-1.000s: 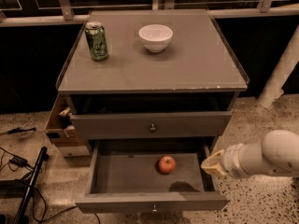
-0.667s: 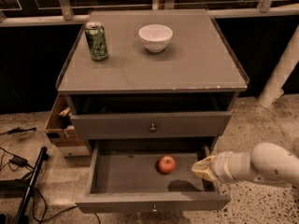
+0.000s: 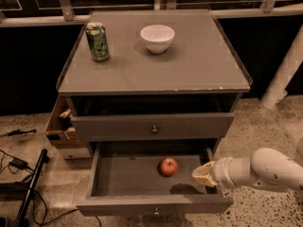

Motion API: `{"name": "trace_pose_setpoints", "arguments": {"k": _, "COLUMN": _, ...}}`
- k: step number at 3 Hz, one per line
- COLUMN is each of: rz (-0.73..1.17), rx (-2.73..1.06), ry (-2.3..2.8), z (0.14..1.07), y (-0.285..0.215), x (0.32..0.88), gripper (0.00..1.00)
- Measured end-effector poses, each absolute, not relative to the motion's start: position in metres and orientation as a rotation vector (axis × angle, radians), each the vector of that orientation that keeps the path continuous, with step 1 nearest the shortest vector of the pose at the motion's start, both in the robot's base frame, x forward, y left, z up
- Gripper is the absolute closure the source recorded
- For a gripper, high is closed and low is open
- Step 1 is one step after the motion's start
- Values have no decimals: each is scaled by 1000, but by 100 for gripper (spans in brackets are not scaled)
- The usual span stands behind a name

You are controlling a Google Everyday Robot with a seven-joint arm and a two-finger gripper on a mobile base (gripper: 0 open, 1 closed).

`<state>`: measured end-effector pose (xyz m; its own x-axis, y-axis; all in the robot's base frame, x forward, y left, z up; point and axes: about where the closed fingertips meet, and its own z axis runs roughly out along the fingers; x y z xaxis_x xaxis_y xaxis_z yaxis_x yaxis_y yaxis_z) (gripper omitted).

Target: Pick apple from middle drawer and place on counter

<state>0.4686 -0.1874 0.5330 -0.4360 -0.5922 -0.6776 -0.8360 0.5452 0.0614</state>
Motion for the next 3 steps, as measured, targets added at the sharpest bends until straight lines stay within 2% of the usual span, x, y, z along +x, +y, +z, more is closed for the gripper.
{"name": "trace_pose_setpoints", "arguments": {"k": 1, "rz": 498, "rx": -1147, "ry": 2173, "z": 520, "y": -189, "x": 472, "gripper": 100}}
{"name": "trace_pose_setpoints", "arguments": {"k": 2, "rz": 481, "rx": -1152, "ry": 2154, "z": 507, "y": -185, "x": 478, "gripper": 83}}
{"name": "trace_pose_setpoints", "arguments": {"k": 3, "rz": 476, "rx": -1162, "ry": 2121, "z": 495, "y": -176, "x": 492, "gripper": 60}}
